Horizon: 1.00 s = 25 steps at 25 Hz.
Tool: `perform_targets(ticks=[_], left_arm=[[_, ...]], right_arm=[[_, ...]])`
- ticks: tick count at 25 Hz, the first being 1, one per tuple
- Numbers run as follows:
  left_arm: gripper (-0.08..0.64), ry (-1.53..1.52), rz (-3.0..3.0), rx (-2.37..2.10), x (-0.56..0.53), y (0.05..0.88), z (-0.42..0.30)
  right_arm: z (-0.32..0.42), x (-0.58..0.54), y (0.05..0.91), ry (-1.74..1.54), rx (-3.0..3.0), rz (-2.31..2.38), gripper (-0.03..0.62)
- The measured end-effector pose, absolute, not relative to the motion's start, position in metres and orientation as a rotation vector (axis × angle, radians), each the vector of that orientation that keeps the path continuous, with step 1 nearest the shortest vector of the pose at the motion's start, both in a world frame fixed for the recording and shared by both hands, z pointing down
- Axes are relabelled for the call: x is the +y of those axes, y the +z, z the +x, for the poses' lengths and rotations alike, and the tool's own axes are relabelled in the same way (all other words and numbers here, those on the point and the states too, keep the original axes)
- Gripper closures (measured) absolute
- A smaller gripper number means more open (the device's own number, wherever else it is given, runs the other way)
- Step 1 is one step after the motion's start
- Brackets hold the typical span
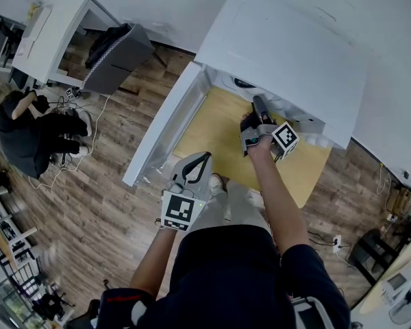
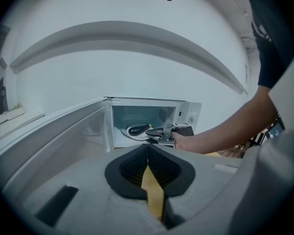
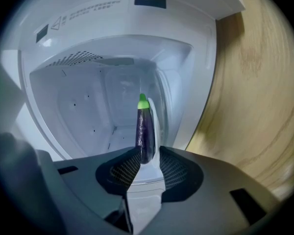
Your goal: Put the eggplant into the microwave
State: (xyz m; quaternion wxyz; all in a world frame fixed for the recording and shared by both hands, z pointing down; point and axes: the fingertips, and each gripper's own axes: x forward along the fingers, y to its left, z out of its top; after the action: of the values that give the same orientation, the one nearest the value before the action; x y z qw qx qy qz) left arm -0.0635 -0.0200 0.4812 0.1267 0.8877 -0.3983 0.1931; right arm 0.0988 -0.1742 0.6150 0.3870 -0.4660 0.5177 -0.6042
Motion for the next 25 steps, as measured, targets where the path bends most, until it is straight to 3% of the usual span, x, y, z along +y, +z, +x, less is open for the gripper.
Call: perform_targets(ticks=[25], left_arm=[[0.543,0.553,2.595,-1.163,-0.017,0.4759,-0.0592]], right_arm=[[0.1064,-0.168,0.6153,-1.547,1.314,-1.179,0.419]])
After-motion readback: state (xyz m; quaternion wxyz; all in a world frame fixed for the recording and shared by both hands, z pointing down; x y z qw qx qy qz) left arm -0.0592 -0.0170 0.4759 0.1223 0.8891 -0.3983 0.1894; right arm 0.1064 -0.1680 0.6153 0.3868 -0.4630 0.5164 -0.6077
